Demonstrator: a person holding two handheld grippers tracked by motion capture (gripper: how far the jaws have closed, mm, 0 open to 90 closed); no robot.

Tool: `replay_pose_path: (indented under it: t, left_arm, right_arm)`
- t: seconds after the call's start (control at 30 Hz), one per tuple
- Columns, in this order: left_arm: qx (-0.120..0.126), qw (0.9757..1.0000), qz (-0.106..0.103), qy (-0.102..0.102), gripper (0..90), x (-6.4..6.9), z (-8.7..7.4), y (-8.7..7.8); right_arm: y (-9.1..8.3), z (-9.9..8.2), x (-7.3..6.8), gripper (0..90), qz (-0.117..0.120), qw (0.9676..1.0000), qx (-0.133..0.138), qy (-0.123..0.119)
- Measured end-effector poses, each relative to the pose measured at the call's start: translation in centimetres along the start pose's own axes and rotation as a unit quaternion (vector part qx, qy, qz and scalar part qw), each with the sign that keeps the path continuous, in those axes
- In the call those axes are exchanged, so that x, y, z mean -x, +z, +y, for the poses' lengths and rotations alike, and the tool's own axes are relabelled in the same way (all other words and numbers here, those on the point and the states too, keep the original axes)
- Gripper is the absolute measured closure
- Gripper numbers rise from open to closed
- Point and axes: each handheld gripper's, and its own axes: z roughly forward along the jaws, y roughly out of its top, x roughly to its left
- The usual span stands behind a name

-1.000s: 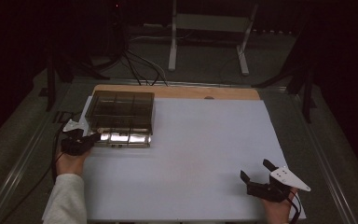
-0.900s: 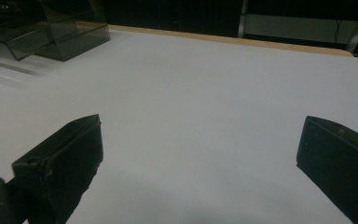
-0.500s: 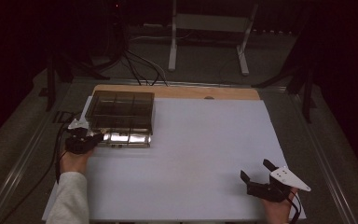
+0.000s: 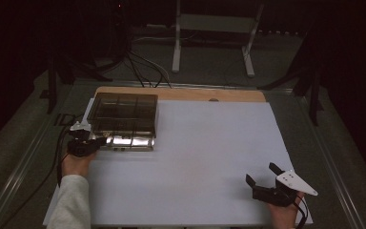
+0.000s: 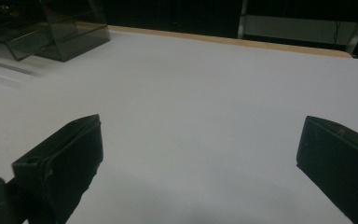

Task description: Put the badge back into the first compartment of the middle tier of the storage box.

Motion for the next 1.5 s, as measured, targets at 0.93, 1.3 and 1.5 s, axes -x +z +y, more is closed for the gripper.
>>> replay_pose_path:
  t: [0.93,1.3,1.5]
  left_arm:
    - [0.039,0.9992,0.01,-0.006,37.6,0.1,0.2,-0.8]
    - [0.067,0.9977,0.012,0.002,10.0,0.6,0.3,-1.3]
    - [0.075,0.9971,0.002,0.009,2.4,0.8,0.4,-1.6]
  right_arm:
    - [0.0,0.0,0.0,0.7,0.002,1.0,0.0,0.001]
    - [0.0,0.0,-0.1,0.7,0.002,1.0,-0.001,0.0]
    - [0.1,0.0,-0.1,0.7,0.002,1.0,-0.002,0.0]
